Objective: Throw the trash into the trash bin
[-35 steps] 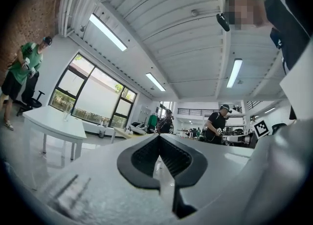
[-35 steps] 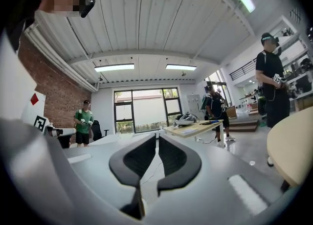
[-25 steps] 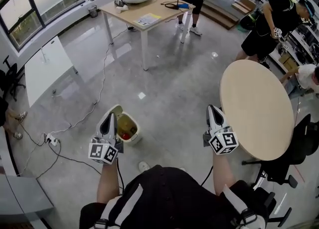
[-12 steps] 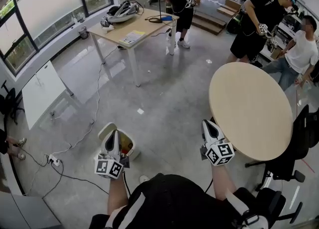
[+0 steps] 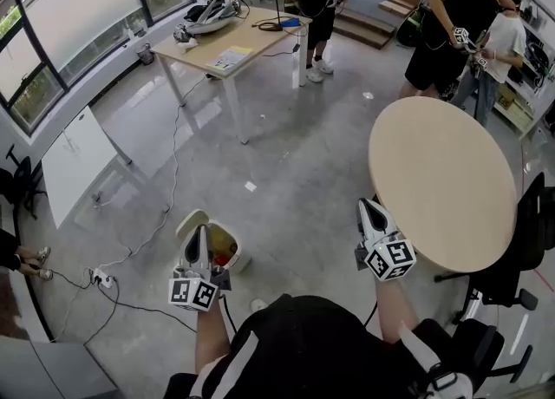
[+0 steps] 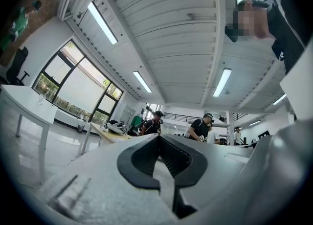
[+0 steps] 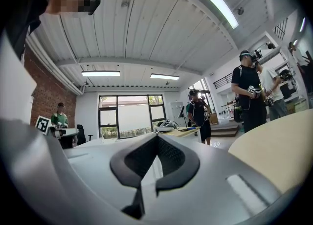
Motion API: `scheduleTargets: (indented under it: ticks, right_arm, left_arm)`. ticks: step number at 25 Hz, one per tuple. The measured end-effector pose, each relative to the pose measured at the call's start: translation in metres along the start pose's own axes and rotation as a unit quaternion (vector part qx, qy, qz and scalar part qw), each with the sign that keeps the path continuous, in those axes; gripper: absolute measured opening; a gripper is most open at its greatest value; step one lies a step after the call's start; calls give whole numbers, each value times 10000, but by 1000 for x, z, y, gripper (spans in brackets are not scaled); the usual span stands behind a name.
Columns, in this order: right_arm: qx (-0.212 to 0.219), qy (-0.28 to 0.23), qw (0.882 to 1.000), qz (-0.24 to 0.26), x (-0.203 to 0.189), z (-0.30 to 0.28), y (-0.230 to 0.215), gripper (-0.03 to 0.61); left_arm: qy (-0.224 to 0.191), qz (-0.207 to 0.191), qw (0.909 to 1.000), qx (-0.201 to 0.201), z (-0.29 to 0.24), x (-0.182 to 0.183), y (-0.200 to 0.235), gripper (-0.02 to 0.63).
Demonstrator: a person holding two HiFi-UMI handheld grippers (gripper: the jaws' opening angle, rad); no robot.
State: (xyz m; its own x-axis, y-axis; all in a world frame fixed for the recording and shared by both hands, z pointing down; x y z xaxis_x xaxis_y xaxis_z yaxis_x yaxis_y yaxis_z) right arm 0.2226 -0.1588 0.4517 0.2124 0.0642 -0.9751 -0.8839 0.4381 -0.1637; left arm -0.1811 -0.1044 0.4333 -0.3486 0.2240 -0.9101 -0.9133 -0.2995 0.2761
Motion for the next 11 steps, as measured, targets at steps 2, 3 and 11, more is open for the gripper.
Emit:
scheduleTargets:
  ticks: [2,3,11]
  right_arm:
    - [-9,-20,10000,2,2,-3,-1,5]
    - [-13,-26,10000,-1,3,-4,-1,5]
    - [-8,-26,9999,-137,0,-12,1,5]
  left_arm:
    - [13,-74,10000,-12,-2,3,1,2]
    - [12,-85,10000,4,-2,5,1,2]
    - [-27,-209,9997,153,4,7,15,3]
Point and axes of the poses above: the fingertips, and each gripper's own axes: z backward along the fingers, y to its left, x out of its top, the point moved 2 cm from there along z, backward along the fingers, and after that the axes turned 8 degrees about -y, right-handed, at the moved point
